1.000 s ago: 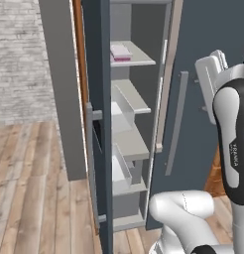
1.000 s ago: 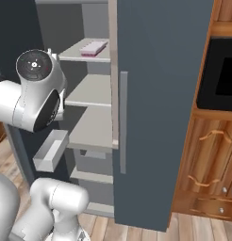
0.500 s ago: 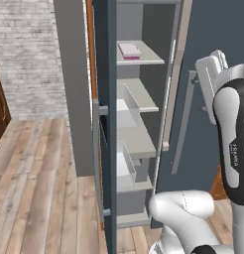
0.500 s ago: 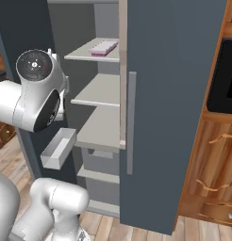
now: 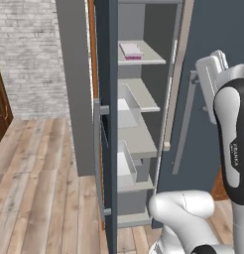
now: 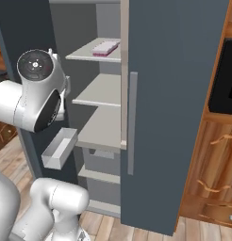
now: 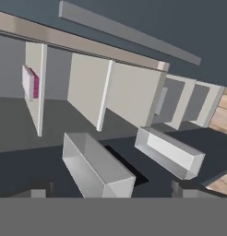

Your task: The ice cube tray has been filled with water. Take the tray and place it in the freezer to make ice. Close the freezer door after placing the tray.

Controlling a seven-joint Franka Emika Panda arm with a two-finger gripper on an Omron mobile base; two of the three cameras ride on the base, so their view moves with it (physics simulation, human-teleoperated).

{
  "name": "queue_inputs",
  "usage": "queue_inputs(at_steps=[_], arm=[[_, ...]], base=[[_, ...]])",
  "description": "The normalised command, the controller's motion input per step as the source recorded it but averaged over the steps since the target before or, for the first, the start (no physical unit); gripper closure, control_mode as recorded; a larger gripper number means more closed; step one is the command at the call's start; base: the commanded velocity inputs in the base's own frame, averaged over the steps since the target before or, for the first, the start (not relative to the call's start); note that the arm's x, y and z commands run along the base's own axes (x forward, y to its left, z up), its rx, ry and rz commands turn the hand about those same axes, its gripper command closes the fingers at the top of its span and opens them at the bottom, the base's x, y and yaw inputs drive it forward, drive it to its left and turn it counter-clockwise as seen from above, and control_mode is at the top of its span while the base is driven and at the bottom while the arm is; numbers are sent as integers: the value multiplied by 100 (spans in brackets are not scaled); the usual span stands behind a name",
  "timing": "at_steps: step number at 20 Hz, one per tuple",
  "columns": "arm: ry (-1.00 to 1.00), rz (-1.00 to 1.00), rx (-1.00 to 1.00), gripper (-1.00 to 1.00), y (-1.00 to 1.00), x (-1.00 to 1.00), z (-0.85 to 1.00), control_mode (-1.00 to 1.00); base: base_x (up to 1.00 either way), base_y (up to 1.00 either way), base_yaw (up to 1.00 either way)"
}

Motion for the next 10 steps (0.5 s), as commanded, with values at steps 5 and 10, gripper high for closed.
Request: queue_inputs(at_steps=[5, 10], arm=[[0, 4, -4, -100, 2, -15, 0, -100], [-3, 9, -16, -100, 11, -32, 0, -100]], base=[[0, 0, 0], [0, 0, 0]])
